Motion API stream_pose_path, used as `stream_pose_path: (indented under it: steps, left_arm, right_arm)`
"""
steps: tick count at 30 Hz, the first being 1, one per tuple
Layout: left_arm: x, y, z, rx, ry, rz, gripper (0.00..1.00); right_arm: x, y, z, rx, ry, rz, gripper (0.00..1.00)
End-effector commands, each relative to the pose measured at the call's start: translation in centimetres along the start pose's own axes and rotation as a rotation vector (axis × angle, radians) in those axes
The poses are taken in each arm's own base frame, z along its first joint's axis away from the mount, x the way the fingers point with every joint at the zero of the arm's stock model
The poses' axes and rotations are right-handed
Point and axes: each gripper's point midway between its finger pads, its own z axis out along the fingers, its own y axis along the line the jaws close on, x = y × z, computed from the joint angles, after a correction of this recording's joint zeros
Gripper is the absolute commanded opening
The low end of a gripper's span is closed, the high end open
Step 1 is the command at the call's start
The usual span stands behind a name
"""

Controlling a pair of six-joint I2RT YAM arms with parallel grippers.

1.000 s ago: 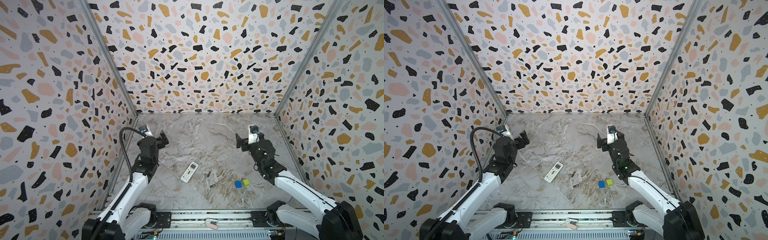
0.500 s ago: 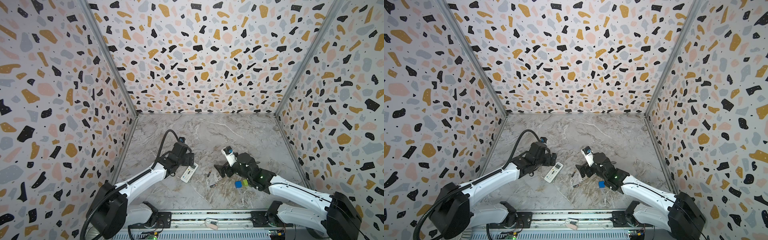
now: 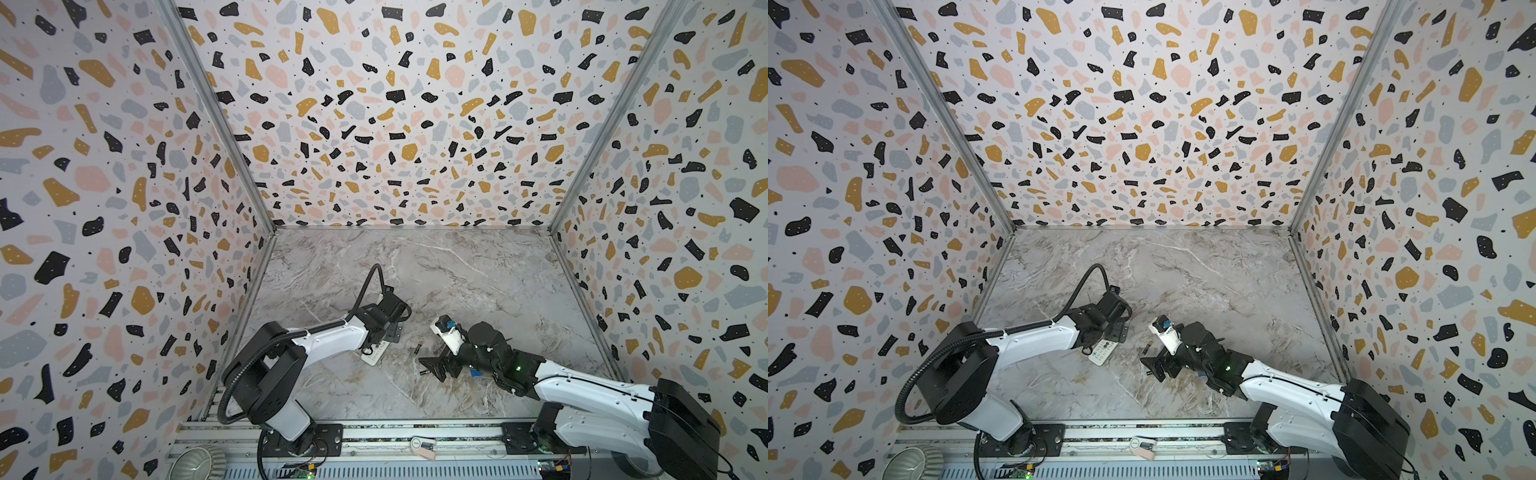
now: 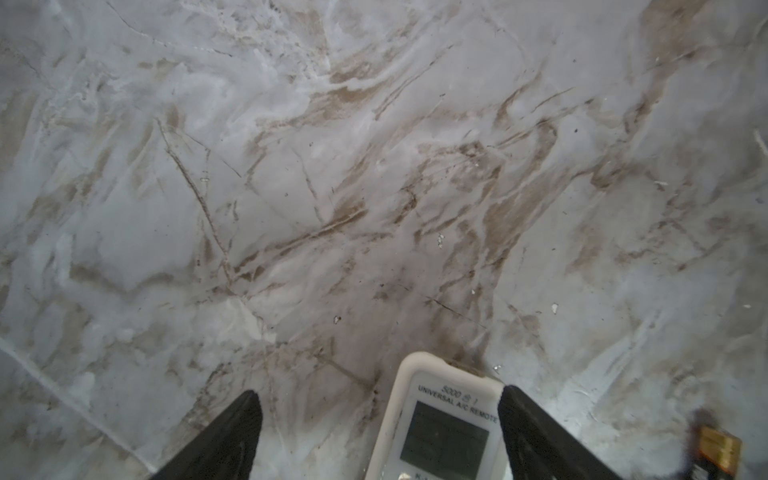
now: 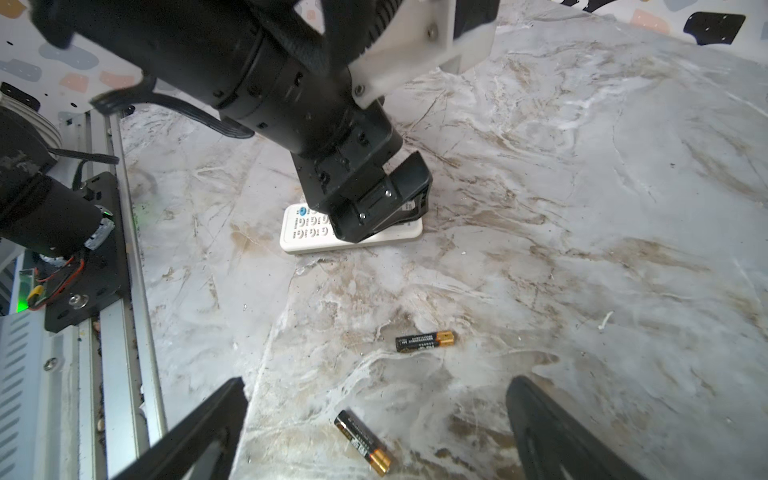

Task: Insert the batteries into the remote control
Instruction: 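Reach the left gripper to the white remote while the right gripper approaches it, then close the left gripper on the white remote's end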

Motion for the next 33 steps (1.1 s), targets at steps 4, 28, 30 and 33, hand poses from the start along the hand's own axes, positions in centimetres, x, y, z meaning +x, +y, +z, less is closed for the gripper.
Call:
stream_pose_path:
  steps: [4,28,30,33]
  left_arm:
    - [-0.1,-0.9,0.5,-0.02,-0.001,0.014,0.9]
    - [1.7,-2.0,0.3,-0.015,0.01,0.034,1.0]
    - [1.9,-2.1,0.5,-0.019,0.015,0.039,0.98]
    - [2.1,-2.1,0.8,-0.022,0.019,0.042,0.94]
  right_arm:
    - [-0.9,0.5,0.6,-0.028,-0.017,-0.016,1.0]
    - [-0.9,0.8,-0.4,-0.04,-0.031,-0.003,0.99]
    - [-1.0,0.9,-0.4,-0.039,-0.033,-0.002,0.99]
    - [-1.0,0.9,-0.4,-0.04,-0.034,-0.001,0.99]
